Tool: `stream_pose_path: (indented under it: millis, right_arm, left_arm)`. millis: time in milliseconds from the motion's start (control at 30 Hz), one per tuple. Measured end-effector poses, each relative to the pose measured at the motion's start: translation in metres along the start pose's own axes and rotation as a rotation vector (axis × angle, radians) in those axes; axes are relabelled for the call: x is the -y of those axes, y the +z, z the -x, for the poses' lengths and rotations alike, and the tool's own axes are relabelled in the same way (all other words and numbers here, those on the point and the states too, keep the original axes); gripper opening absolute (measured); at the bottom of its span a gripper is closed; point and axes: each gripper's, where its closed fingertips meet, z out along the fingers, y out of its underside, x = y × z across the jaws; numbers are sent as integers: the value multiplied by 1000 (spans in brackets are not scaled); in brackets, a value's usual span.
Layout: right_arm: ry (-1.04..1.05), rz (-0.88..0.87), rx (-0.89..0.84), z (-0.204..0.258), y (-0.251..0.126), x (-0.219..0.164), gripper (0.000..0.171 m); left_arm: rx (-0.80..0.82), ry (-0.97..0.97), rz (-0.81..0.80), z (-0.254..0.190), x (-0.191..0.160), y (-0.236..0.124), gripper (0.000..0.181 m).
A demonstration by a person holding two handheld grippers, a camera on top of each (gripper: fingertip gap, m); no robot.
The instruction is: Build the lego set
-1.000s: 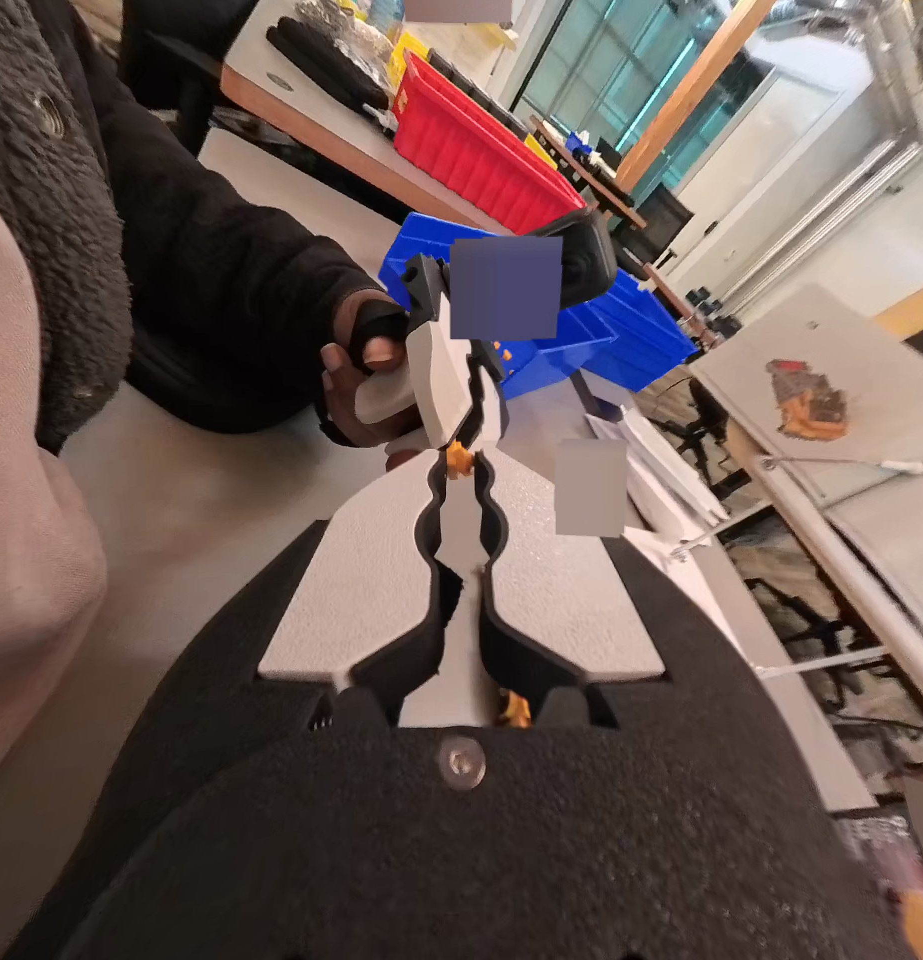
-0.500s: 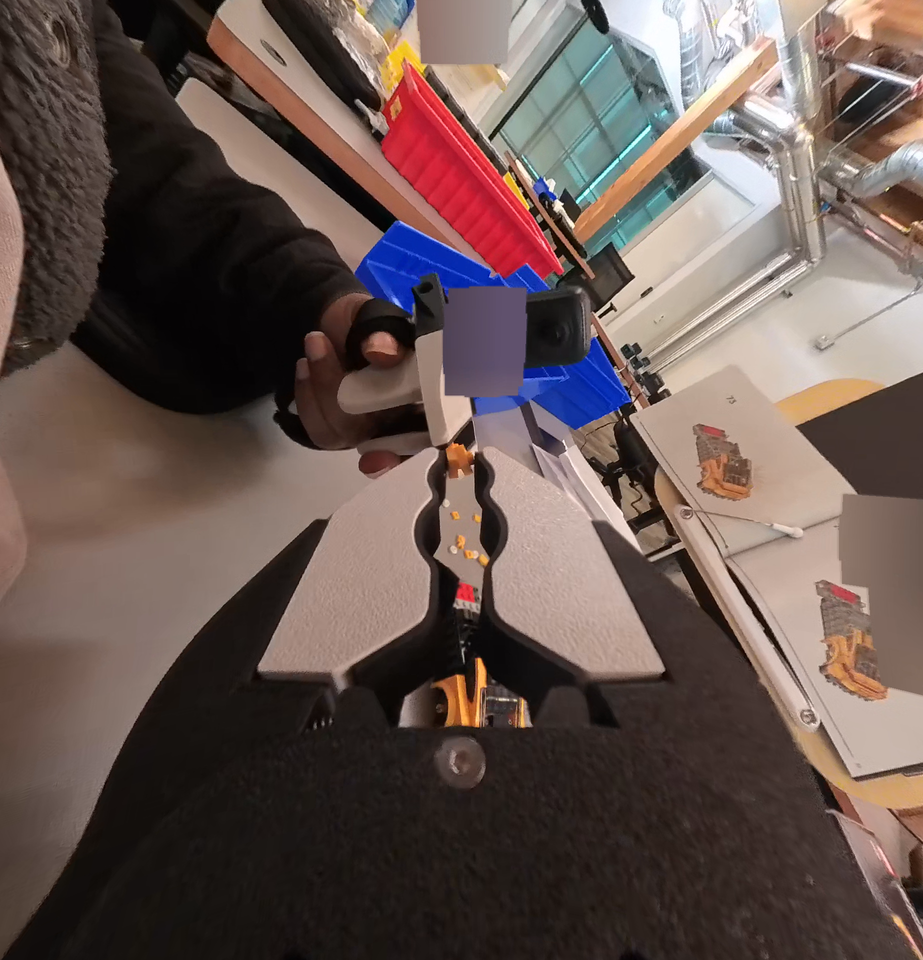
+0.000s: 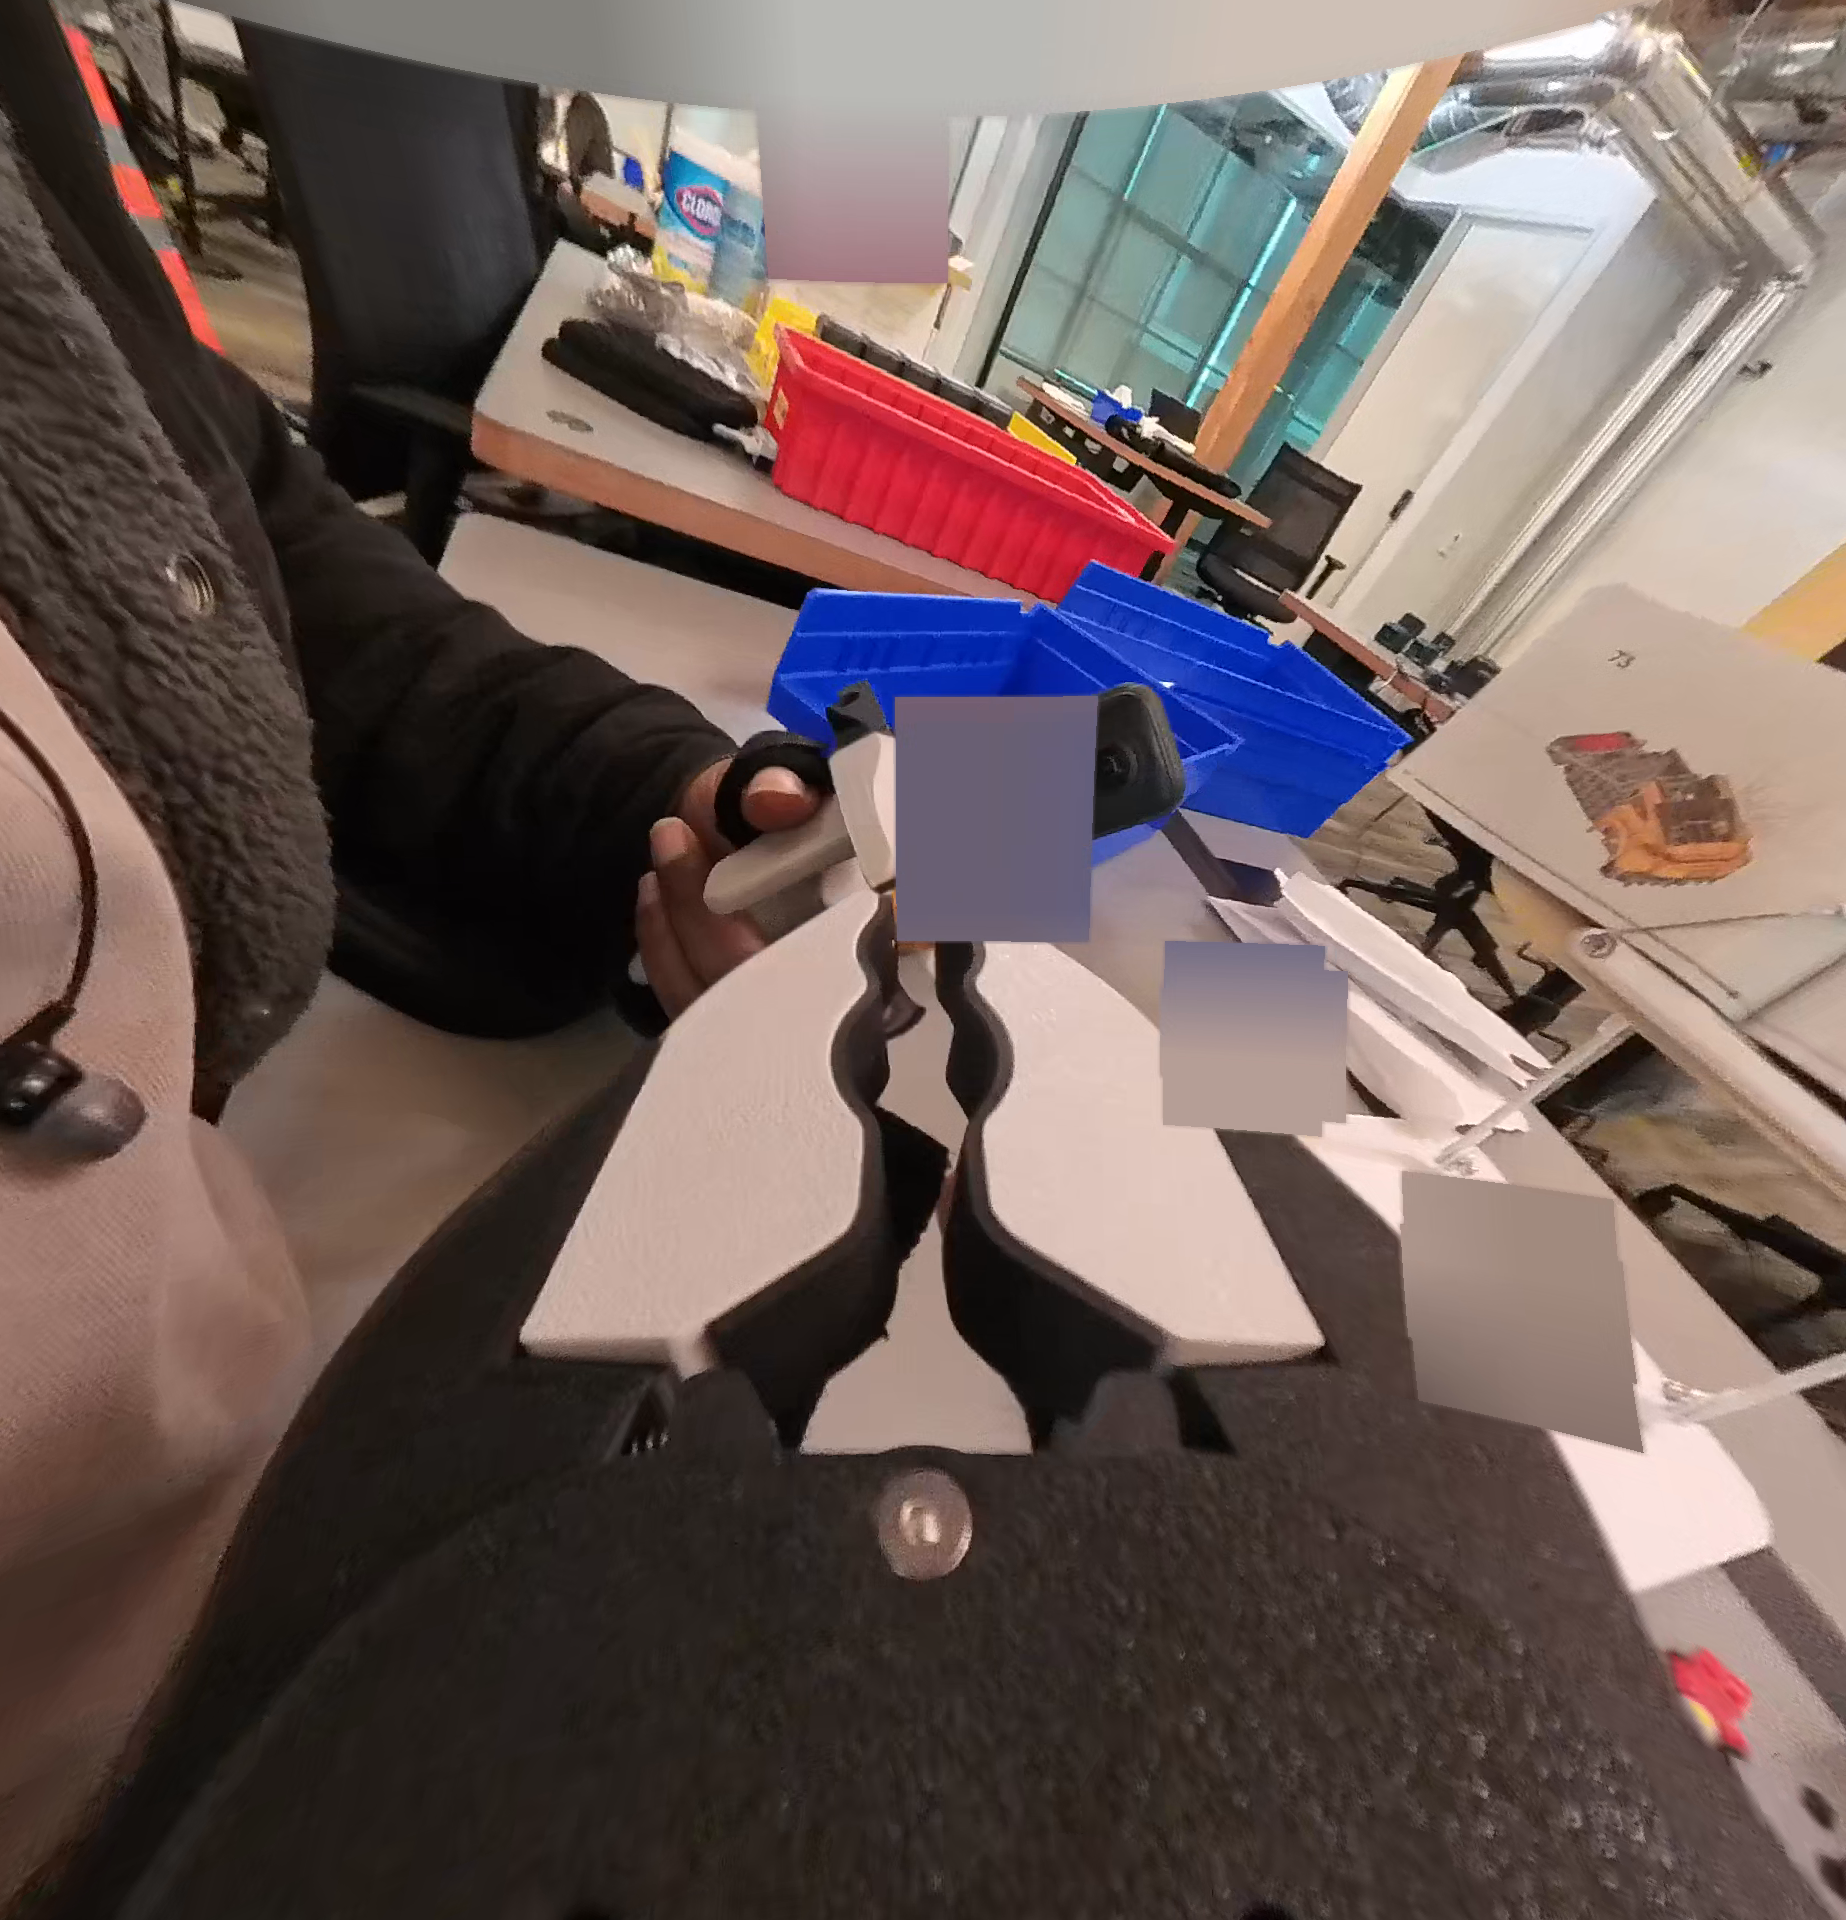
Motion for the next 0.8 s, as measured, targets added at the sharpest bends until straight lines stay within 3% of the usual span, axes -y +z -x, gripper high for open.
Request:
stream_pose_path:
  millis: [300,367,533,667,800]
  right_arm:
    - [35,42,46,-2,-2,-12,9]
    - [31,74,52,-5,-5,-17,22]
    - [272,105,270,-3,-23,-19,22]
    - [221,191,338,0,-24,-35,23]
    - [173,245,405,10,-22,-45,19]
  left_arm:
    - [126,93,52,12,-2,-3,7]
    - [202,184,98,17,-5,-4,8]
    - [457,508,266,39,-17,-8,7]
    - [582,769,368,48,-22,-9,8]
    - [627,910,415,50,-24,-8,8]
